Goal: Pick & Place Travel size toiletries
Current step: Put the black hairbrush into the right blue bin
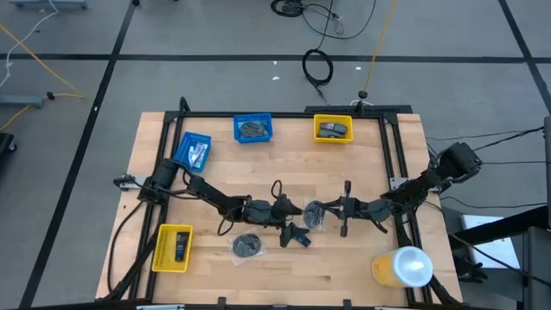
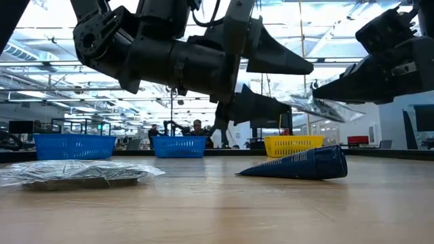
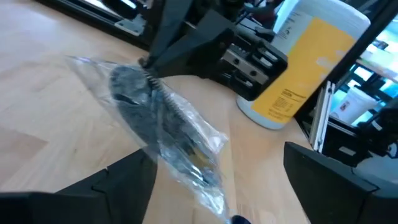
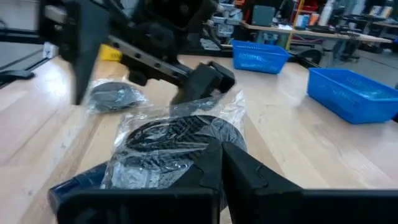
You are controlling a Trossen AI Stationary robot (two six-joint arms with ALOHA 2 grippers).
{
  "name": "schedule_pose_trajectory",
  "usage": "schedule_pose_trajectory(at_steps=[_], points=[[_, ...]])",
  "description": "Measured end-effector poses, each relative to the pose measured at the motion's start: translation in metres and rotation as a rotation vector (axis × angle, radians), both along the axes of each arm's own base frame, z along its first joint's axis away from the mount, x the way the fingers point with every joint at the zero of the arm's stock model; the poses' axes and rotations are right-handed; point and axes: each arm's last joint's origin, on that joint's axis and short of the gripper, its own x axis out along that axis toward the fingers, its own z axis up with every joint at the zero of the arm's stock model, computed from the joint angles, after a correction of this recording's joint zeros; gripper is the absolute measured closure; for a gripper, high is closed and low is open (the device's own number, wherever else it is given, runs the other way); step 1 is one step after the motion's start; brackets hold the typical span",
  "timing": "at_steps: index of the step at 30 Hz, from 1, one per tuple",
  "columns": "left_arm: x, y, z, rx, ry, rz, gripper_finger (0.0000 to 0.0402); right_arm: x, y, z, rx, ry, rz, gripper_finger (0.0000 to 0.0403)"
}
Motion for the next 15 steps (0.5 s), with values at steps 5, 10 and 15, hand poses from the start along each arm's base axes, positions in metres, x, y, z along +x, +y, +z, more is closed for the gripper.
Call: schedule_pose_trajectory(at_steps=[5,10,15], points=[[0.000,0.000,0.000,-0.011,0.004,0.013,0.0116,0.004,0.003,0.003,-0.014,-0.005,0.036,0.0403],[0.000,0.001,-0.001,-0.013,0.005,0.070,0.0163,0.010,0.008,0.009,-0.044,-0.024,0.111,0.0403],[-0.001,0.001,-0.002,-0.003,0.020,0.083,0.0196,0.012,0.009,0.011,-0.058,-0.027,0.111,0.0403]])
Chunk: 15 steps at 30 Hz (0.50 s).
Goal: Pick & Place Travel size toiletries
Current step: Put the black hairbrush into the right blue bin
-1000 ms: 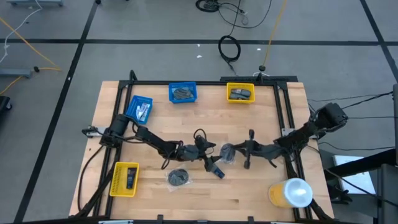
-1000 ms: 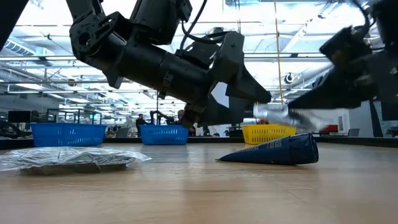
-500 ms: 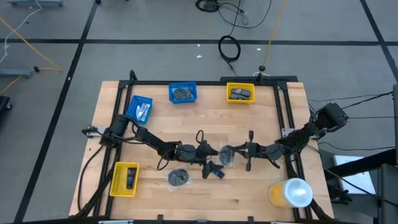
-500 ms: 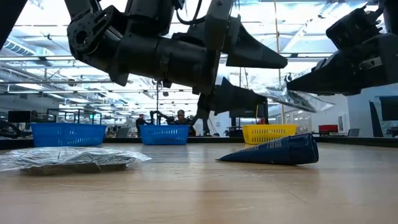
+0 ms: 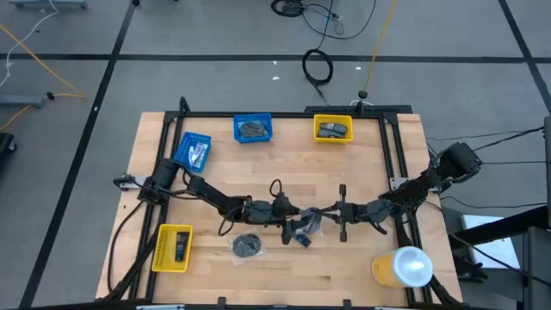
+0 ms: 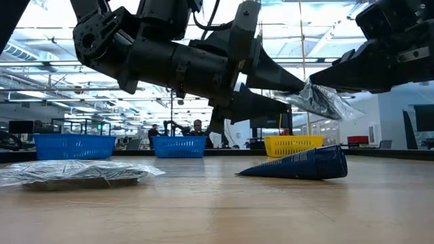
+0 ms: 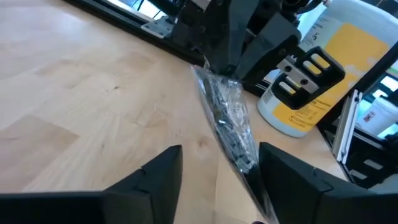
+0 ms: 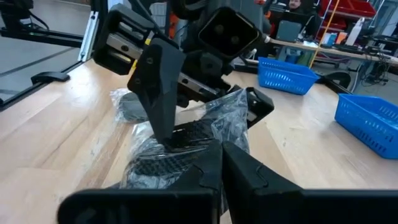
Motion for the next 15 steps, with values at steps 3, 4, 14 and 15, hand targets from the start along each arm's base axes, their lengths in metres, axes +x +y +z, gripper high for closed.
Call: schedule_pose_trajectory(at_steps=[3,4,14,15], points=[[-0.0006,-0.0025,0.0000,0.039,-0.001,-0.013,0.0225,-0.0001,0.0000,-0.0005,-0.001,0.005,0.000,0.0403],[-0.0008,-0.0036,0.0001,0.048,-0.001,-0.018,0.0236,-0.0001,0.0000,-0.0005,0.000,0.005,0.000,0.0403],[-0.0014,-0.0055,-0.0003,0.070,0.000,-0.025,0.0375,0.0000,0.0001,-0.0002,0.024,0.002,-0.002,0.0400],[-0.0014,-0.0054,-0.0004,0.070,0.001,-0.025,0.0385,0.0000,0.0001,-0.0002,0.033,0.002,-0.002,0.0397]])
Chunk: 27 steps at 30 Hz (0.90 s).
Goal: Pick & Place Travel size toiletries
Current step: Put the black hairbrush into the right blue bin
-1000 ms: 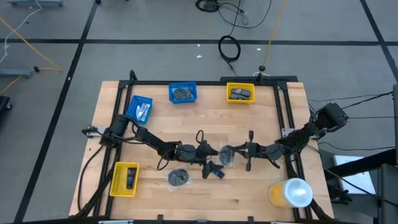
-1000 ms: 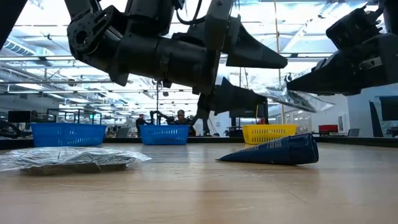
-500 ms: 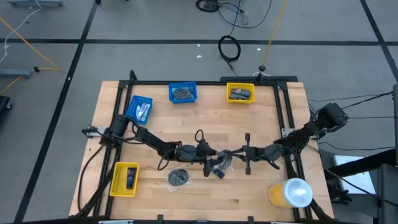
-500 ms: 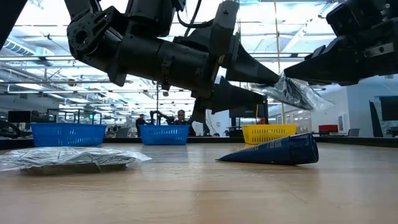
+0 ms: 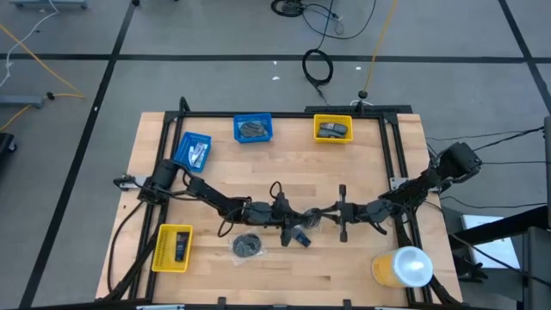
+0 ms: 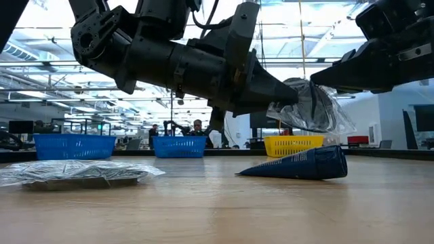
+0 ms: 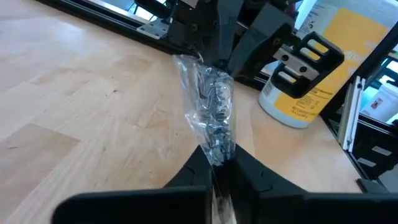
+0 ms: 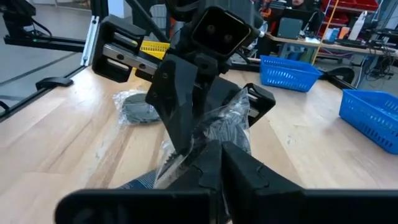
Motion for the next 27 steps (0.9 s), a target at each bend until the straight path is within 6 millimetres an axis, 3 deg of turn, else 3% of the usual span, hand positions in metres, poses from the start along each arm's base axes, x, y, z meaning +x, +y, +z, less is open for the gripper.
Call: schedule_pose_trajectory(at_steps=[3,9,15,20,27], points=[[0.000,0.000,0.000,0.000,0.000,0.000,0.0388,0.000,0.000,0.000,0.015,-0.001,-0.001,0.0379],[-0.001,-0.004,0.000,0.012,0.001,0.022,0.0355,-0.001,0.002,0.002,0.025,-0.016,0.008,0.0316],[-0.006,-0.003,0.007,0.056,0.077,0.093,0.0381,-0.001,0.004,0.003,0.012,-0.027,0.015,0.0272],[-0.022,0.005,0.025,0.120,0.262,0.238,0.0392,-0.003,0.006,0.009,0.023,-0.059,0.023,0.0267],[-0.058,0.020,0.057,0.235,0.403,0.571,0.0357,-0.014,0.006,0.024,0.041,-0.117,0.032,0.0279]])
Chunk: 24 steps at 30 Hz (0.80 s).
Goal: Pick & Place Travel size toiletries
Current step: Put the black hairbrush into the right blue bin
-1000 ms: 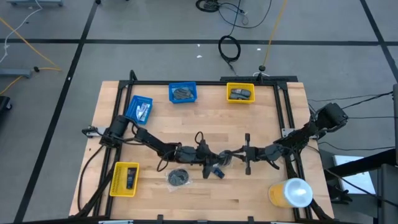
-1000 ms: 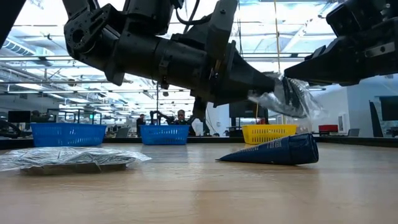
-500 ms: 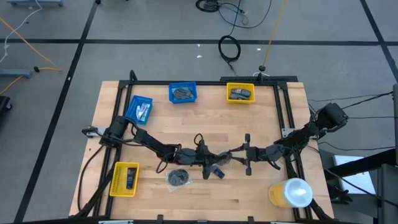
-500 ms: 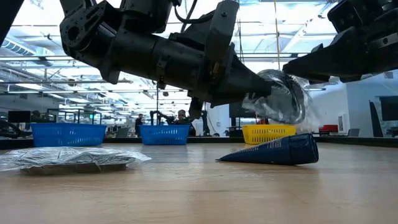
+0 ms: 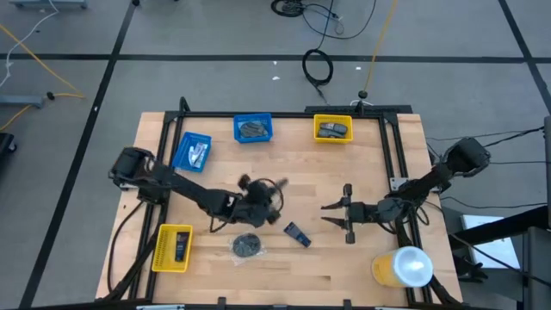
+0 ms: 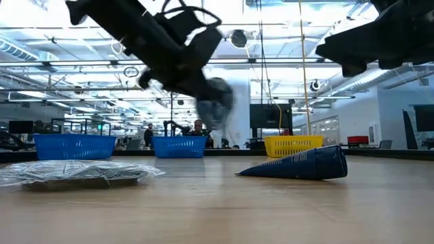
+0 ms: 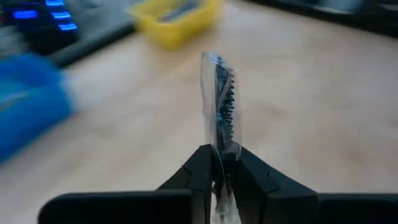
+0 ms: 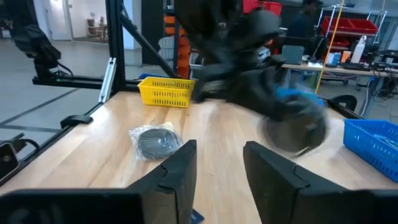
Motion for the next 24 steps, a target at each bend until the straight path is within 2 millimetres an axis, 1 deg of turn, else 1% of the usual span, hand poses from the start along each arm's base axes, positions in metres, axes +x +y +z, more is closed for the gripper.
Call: schedule_pose_trajectory(at_steps=[3,6,10,12,14,17,19,24], points=[[-0.012,0.028,0.011,0.011,0.044,0.139,0.0362,-0.003,-0.001,0.001,0.003,-0.005,0.006,0.0282],[-0.018,0.066,0.021,0.010,0.072,0.257,0.0375,-0.004,-0.001,0.001,0.004,-0.005,0.006,0.0282],[-0.021,0.120,0.025,0.010,0.065,0.410,0.0387,-0.004,-0.001,0.000,0.003,0.001,0.006,0.0282],[-0.023,0.145,0.026,-0.019,0.031,0.482,0.0382,-0.004,-0.001,-0.001,0.000,0.005,0.005,0.0282],[-0.028,0.165,0.026,-0.049,-0.006,0.566,0.0371,-0.004,-0.001,-0.001,0.003,0.008,0.006,0.0282],[-0.036,0.186,0.025,-0.098,-0.067,0.681,0.0356,-0.004,-0.001,-0.003,0.010,0.026,0.005,0.0282],[-0.038,0.194,0.025,-0.136,-0.128,0.741,0.0351,-0.004,-0.001,-0.004,0.010,0.038,0.005,0.0282],[-0.030,0.195,0.017,-0.166,-0.282,0.825,0.0357,-0.004,-0.001,-0.005,0.009,0.042,0.005,0.0282]])
